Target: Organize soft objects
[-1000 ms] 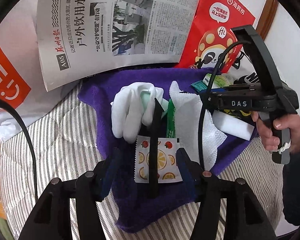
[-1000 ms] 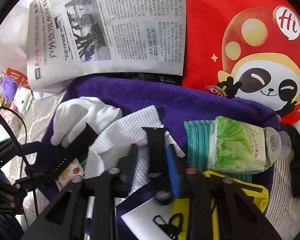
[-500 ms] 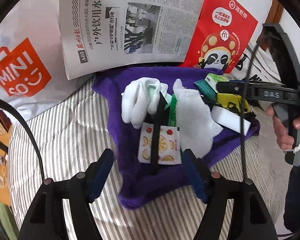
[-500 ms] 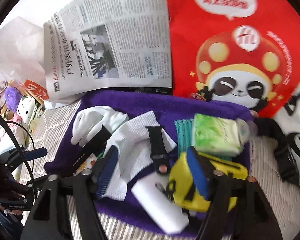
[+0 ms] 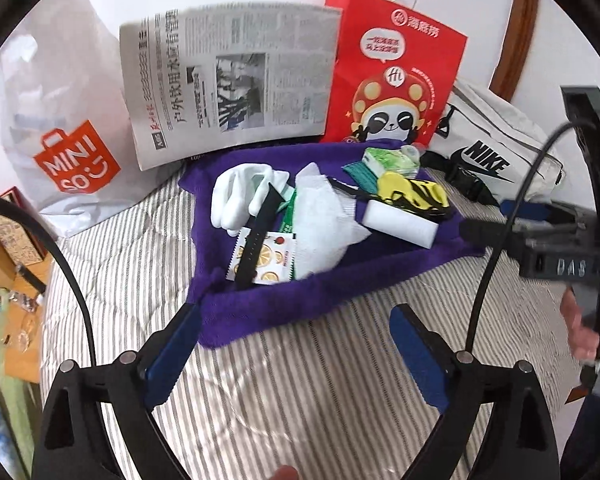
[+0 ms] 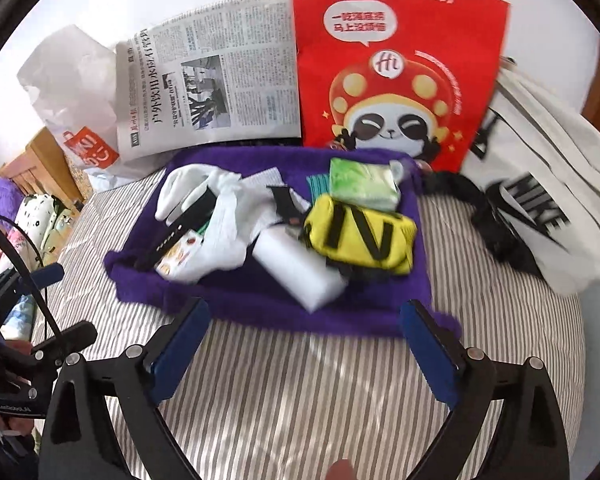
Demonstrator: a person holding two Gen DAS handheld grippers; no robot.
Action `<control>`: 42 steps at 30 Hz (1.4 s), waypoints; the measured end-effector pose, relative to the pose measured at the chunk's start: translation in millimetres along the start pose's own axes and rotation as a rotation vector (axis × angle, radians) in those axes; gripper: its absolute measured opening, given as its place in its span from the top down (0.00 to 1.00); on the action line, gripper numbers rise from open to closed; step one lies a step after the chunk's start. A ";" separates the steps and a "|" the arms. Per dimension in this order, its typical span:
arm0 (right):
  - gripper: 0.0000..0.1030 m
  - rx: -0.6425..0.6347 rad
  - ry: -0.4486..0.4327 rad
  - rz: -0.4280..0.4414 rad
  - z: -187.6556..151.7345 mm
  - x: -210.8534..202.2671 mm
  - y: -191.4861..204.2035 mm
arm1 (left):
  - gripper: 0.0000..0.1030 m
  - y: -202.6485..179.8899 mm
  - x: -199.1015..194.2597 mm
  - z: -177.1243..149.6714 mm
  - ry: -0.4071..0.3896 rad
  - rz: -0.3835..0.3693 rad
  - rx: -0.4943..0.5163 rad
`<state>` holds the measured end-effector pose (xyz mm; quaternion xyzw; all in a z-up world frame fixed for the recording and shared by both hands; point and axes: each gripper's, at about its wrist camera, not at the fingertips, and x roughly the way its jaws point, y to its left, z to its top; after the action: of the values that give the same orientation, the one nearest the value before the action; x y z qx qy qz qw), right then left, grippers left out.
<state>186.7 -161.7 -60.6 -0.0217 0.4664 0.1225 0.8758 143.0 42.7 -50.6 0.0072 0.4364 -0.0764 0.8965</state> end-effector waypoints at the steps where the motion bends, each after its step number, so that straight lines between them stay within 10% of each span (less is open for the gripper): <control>1: 0.01 0.005 -0.008 0.000 -6.9 -6.4 -1.5 | 0.07 -4.2 -4.0 -1.2 -0.002 0.006 -0.002; 19: 0.00 0.074 -0.108 -0.120 -83.8 -102.2 -8.2 | 0.07 -60.5 -73.5 -39.4 -0.072 0.067 -0.056; 42: 0.00 0.094 -0.127 -0.130 -106.4 -124.9 -2.4 | 0.07 -60.9 -103.8 -65.3 -0.099 0.125 -0.065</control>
<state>34.0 -204.4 -18.1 -0.0032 0.4126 0.0445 0.9098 20.2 1.3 -6.5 0.0016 0.3924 -0.0064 0.9198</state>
